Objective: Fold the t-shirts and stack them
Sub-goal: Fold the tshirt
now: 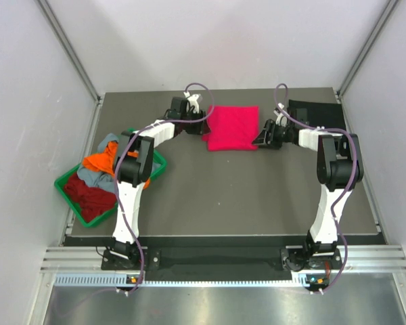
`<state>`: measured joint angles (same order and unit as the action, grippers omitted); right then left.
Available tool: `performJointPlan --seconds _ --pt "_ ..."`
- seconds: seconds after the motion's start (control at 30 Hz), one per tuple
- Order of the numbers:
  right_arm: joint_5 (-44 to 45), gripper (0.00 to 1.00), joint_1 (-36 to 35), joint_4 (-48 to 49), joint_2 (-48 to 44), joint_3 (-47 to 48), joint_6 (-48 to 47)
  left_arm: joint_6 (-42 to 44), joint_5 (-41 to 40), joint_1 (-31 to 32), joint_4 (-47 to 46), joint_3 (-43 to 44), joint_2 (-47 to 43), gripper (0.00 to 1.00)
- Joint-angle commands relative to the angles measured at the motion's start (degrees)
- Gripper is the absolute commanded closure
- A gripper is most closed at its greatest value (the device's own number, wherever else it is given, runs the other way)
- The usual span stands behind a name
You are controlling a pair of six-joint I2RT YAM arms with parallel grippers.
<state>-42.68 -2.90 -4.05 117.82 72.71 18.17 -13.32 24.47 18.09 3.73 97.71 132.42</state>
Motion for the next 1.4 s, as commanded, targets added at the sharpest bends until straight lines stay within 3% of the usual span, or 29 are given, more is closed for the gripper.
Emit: performJointPlan --seconds 0.0,0.13,0.17,0.3,0.33,0.4,0.67,0.73,0.77,0.8,0.83,0.97,1.07,1.23,1.3,1.37 --pt "-0.04 0.48 -0.88 3.61 -0.31 -1.42 -0.07 1.11 1.71 1.42 2.69 0.29 1.61 0.50" --pt "-0.13 0.53 -1.15 6.07 -1.71 -3.97 0.90 -0.12 5.32 1.86 2.25 -3.04 -0.05 0.57" --pt "-0.13 0.59 -1.49 6.42 -2.06 -4.59 1.25 -0.39 6.28 1.78 2.25 -3.66 -1.01 0.59" --pt "0.05 0.74 -2.02 7.65 -4.43 -9.23 3.35 -3.45 9.45 1.78 1.55 -7.00 -3.92 0.74" --pt "0.31 0.76 -2.11 8.53 -6.09 -10.38 3.71 -4.25 9.80 1.78 1.63 -8.31 -4.36 0.83" --pt "0.84 0.83 -2.38 9.50 -8.12 -14.06 4.41 -6.61 11.47 1.78 1.28 -10.08 -6.03 0.89" --pt "3.90 0.86 -2.47 6.52 -18.41 -24.27 5.91 -11.19 11.92 2.22 2.69 -21.15 -13.32 0.97" --pt "4.27 0.82 -2.47 5.90 -20.52 -26.73 5.64 -11.55 12.18 2.22 3.39 -22.91 -14.55 0.96" --pt "4.09 0.75 -2.47 5.81 -21.05 -27.35 5.64 -11.73 12.18 2.22 5.05 -22.92 -14.82 0.95" --pt "4.09 0.69 -2.47 5.73 -21.75 -28.23 5.47 -11.20 11.22 2.22 7.85 -22.13 -15.26 0.83" --pt "4.09 0.69 -2.47 5.38 -22.10 -28.32 5.47 -11.20 10.43 2.22 7.87 -21.86 -15.26 0.76" --pt "7.41 0.52 -2.47 -0.85 -23.25 -25.26 2.41 -8.40 4.29 2.22 11.73 -19.76 -18.16 0.52" --pt "10.85 0.49 -2.20 -5.86 -23.34 -20.25 0.55 -6.81 -0.54 2.22 15.68 -15.28 -18.25 0.52" --pt "11.83 0.50 -1.41 -11.41 -20.79 -10.58 -0.24 -7.33 1.36 2.22 15.71 -9.47 -16.41 0.56" --pt "10.69 0.54 -1.41 -12.11 -19.74 -6.80 -0.77 -8.21 3.55 2.30 13.42 -9.21 -15.88 0.57" --pt "9.03 0.65 -1.41 -12.47 -18.77 -4.17 -1.03 -8.82 4.53 2.39 10.43 -8.68 -14.30 0.59"
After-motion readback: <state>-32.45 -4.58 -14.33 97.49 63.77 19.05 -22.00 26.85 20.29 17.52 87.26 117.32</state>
